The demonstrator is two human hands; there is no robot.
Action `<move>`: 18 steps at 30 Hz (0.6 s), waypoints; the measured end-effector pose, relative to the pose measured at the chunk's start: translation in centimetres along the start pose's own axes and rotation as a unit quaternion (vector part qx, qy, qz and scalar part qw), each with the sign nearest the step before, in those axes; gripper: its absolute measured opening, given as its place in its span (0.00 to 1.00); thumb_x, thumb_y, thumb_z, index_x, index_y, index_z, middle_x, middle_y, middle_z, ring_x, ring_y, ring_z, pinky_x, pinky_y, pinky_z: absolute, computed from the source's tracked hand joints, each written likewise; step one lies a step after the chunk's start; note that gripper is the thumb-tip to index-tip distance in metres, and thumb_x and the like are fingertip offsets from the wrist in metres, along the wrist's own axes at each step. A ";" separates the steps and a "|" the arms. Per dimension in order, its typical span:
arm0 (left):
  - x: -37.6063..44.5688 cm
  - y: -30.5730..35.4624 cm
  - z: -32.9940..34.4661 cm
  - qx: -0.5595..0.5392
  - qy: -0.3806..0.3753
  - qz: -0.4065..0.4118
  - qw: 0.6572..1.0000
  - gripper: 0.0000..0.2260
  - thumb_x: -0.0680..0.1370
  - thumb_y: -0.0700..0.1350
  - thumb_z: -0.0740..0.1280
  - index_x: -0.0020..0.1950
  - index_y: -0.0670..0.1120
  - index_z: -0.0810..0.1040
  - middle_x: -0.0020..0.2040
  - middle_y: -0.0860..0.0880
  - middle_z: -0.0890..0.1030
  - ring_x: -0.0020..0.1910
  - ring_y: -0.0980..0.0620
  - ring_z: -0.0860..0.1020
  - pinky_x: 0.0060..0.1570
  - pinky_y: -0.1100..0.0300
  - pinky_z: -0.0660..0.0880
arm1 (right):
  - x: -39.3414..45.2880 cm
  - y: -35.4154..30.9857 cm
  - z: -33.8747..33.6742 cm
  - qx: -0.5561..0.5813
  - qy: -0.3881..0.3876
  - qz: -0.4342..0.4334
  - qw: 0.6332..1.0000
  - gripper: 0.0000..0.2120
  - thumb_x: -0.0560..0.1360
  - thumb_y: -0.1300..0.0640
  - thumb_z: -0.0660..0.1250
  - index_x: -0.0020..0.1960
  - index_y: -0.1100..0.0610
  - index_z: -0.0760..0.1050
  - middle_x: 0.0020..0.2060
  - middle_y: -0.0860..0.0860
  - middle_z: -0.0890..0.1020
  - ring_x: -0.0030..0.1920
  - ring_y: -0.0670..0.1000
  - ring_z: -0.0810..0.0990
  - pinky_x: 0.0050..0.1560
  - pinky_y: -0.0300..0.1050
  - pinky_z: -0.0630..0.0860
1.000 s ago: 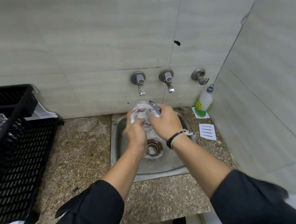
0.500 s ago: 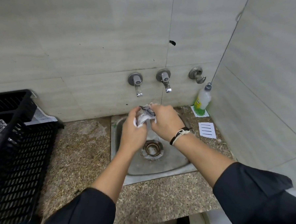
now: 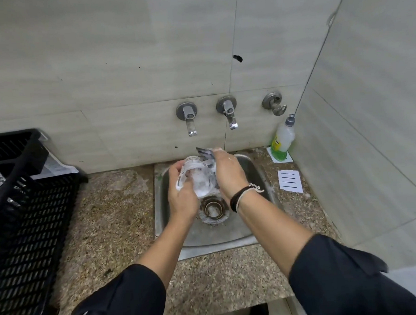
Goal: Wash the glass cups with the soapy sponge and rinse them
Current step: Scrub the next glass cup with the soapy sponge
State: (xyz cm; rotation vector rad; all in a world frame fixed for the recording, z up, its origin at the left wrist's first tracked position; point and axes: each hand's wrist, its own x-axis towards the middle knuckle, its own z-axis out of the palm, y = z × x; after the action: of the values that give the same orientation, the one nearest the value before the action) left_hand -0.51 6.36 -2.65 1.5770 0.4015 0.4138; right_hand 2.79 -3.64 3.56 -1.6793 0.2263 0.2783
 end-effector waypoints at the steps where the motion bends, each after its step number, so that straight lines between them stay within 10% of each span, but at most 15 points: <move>1: 0.0 0.0 -0.2 0.002 0.007 0.011 1.000 0.17 0.79 0.29 0.58 0.64 0.44 0.72 0.53 0.53 0.78 0.46 0.70 0.78 0.45 0.72 0.72 | -0.5 -0.3 0.2 -0.025 -0.008 -0.017 1.000 0.19 0.79 0.45 0.59 0.60 0.54 0.80 0.59 0.49 0.82 0.59 0.47 0.78 0.68 0.50 0.72; 7: 0.2 0.0 -0.8 0.050 -0.023 0.055 0.997 0.21 0.74 0.39 0.58 0.67 0.45 0.70 0.58 0.53 0.77 0.57 0.62 0.77 0.54 0.70 0.72 | 0.2 -1.4 -0.2 -0.100 -0.049 -0.031 0.993 0.20 0.72 0.63 0.60 0.59 0.55 0.82 0.57 0.51 0.84 0.61 0.51 0.80 0.68 0.53 0.74; 13: 0.6 0.6 -0.7 -0.007 -0.008 0.098 0.995 0.19 0.75 0.39 0.60 0.66 0.39 0.71 0.57 0.48 0.78 0.54 0.62 0.77 0.55 0.66 0.73 | -2.0 -2.1 -0.5 -0.216 -0.011 -0.127 0.968 0.20 0.77 0.64 0.60 0.65 0.56 0.80 0.64 0.50 0.81 0.69 0.49 0.74 0.68 0.35 0.64; 18: 0.1 0.9 -0.3 -0.046 -0.020 0.031 0.998 0.19 0.72 0.38 0.59 0.63 0.43 0.73 0.54 0.48 0.80 0.50 0.62 0.79 0.50 0.67 0.75 | -0.7 -2.4 -1.5 -0.277 -0.038 -0.142 0.950 0.15 0.78 0.60 0.58 0.60 0.56 0.79 0.57 0.55 0.83 0.60 0.57 0.79 0.61 0.45 0.72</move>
State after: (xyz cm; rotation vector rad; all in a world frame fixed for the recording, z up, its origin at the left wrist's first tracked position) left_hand -0.56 6.68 -1.73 1.5077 0.2987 0.4408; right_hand 2.96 -4.87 6.20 -2.2216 -0.1725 0.1984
